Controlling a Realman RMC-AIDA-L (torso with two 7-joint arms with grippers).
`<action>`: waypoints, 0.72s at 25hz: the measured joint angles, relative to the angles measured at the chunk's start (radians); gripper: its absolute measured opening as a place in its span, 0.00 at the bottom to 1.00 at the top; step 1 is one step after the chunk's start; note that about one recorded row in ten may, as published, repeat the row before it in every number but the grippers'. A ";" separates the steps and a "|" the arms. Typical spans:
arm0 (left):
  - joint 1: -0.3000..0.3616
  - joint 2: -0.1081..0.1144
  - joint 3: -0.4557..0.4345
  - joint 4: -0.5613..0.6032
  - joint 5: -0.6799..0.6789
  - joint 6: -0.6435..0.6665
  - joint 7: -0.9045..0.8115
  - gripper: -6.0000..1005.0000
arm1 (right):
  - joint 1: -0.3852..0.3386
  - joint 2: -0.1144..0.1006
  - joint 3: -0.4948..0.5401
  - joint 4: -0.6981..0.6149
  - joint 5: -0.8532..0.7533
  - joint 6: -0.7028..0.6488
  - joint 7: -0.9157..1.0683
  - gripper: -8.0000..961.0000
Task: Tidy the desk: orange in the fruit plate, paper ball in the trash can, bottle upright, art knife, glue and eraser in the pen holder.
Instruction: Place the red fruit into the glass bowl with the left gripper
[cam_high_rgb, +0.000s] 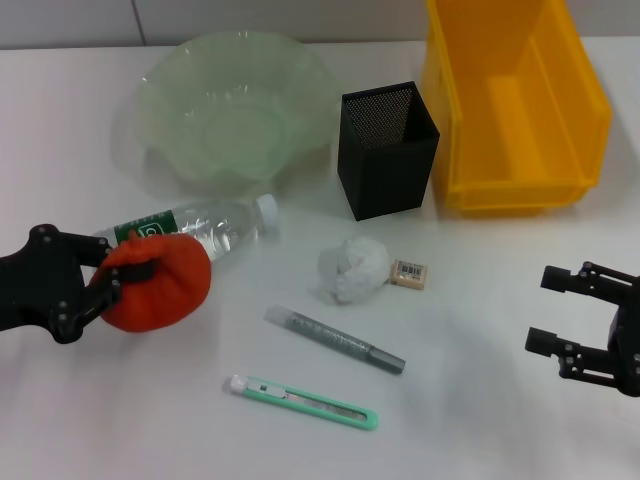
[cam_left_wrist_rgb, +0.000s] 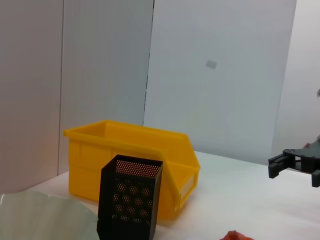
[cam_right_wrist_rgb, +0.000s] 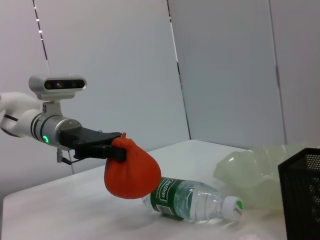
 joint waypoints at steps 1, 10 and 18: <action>-0.005 0.000 -0.001 0.001 -0.001 0.000 0.000 0.06 | -0.001 0.000 0.003 -0.001 0.000 0.000 0.000 0.79; -0.012 -0.001 -0.001 0.009 -0.001 0.008 -0.017 0.06 | -0.005 -0.009 0.031 -0.001 0.001 0.010 -0.003 0.79; -0.022 -0.006 -0.005 0.009 -0.001 0.010 -0.023 0.06 | -0.002 -0.011 0.035 -0.002 -0.001 0.009 -0.005 0.79</action>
